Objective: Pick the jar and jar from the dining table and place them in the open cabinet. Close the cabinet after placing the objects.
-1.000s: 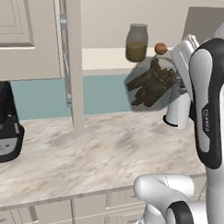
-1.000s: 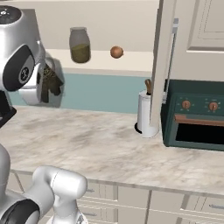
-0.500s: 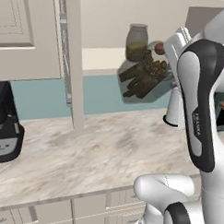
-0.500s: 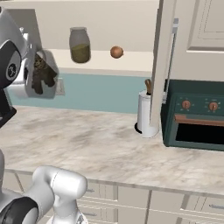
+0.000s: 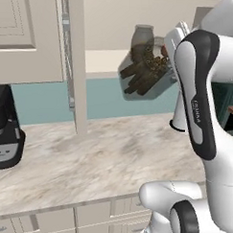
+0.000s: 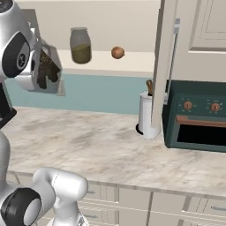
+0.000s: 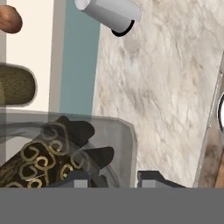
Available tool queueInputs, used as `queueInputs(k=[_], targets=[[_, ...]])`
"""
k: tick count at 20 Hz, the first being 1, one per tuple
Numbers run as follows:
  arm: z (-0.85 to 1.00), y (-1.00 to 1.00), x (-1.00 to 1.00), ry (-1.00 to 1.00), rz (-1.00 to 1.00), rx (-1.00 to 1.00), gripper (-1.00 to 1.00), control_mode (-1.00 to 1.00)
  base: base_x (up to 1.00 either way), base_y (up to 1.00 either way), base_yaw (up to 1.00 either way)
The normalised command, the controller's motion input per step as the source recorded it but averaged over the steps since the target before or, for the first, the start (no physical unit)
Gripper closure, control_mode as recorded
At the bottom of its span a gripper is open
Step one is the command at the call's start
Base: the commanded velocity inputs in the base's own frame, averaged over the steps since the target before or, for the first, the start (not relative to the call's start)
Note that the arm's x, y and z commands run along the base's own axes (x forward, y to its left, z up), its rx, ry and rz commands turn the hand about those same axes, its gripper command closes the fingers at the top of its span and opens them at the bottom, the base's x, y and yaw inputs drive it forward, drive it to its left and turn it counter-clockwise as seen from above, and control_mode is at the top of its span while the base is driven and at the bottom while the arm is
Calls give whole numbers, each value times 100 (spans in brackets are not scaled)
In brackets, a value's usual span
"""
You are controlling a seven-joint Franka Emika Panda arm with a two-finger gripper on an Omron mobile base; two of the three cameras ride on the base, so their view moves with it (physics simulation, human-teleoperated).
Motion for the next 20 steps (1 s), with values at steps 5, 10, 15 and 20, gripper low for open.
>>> queueInputs(k=[5,10,15,20], targets=[[2,9,38,0,0,0,100,-100,0,0,0],[0,27,20,0,0,0,100,-100,0,0,0],[10,28,23,0,0,0,100,-100,0,0,0],[15,8,39,0,0,1,100,-100,0,0,0]])
